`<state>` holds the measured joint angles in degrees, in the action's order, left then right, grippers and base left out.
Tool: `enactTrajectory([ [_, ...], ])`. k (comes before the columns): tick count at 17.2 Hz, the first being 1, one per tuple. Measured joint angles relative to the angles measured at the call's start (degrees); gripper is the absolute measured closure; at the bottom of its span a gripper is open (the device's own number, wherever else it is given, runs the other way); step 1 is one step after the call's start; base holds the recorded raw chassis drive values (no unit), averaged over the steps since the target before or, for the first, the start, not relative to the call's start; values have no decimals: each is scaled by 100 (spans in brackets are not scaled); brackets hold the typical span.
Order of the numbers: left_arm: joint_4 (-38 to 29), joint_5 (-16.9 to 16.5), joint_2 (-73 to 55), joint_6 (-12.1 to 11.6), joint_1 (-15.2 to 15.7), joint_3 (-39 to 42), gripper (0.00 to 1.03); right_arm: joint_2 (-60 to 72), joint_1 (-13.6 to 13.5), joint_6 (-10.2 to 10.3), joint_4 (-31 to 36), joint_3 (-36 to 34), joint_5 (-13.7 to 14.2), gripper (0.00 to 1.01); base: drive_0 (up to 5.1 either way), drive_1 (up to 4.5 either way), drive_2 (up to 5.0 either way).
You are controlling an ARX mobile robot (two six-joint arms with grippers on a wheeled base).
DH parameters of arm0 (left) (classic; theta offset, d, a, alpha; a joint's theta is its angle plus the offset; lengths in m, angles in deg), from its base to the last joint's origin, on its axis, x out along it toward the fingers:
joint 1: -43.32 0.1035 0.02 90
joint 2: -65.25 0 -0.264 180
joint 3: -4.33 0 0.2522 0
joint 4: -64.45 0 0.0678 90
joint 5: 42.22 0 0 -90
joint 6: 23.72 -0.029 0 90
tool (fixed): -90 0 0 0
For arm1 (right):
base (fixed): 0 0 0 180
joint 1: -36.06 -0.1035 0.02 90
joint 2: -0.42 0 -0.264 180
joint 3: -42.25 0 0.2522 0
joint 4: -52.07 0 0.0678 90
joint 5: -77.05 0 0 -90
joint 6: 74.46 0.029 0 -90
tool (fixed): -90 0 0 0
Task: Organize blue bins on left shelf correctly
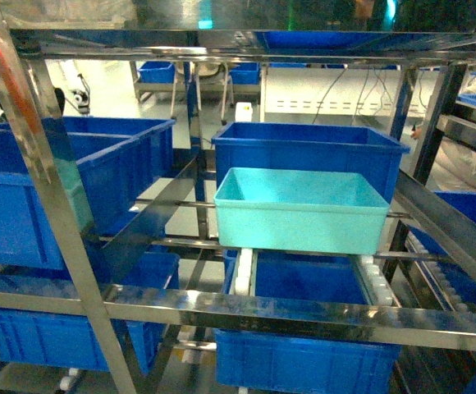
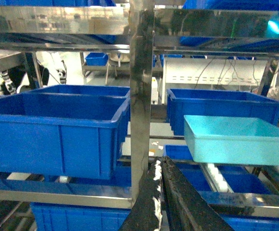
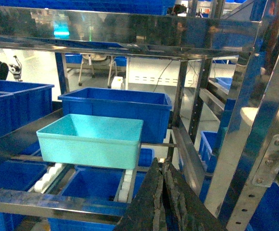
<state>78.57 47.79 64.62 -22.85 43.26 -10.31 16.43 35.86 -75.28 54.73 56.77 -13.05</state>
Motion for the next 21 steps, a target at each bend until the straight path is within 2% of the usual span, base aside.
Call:
enactTrajectory([
  [7,-11,0,0,0,0,0,101,-614,0,0,-643,0,-2,99,0,0,0],
  [8,-11,-2,0,0,0,0,101,-855,0,0,-1008,4,-2,99,0,0,0],
  [9,-11,2,0,0,0,0,101,-1388,0,-2,-1690,4,-2,99,0,0,0],
  [16,-11,2,0,2,0,0,101,-1574,0,-2,-1668,7,-2,97,0,0,0],
  [19,-13,2,0,0,0,0,73,-1574,0,-2,-1666,7,-2,68,0,0,0],
  [21,-13,2,0,0,0,0,58,-1574,0,-2,-1666,7,-2,54,0,0,0],
])
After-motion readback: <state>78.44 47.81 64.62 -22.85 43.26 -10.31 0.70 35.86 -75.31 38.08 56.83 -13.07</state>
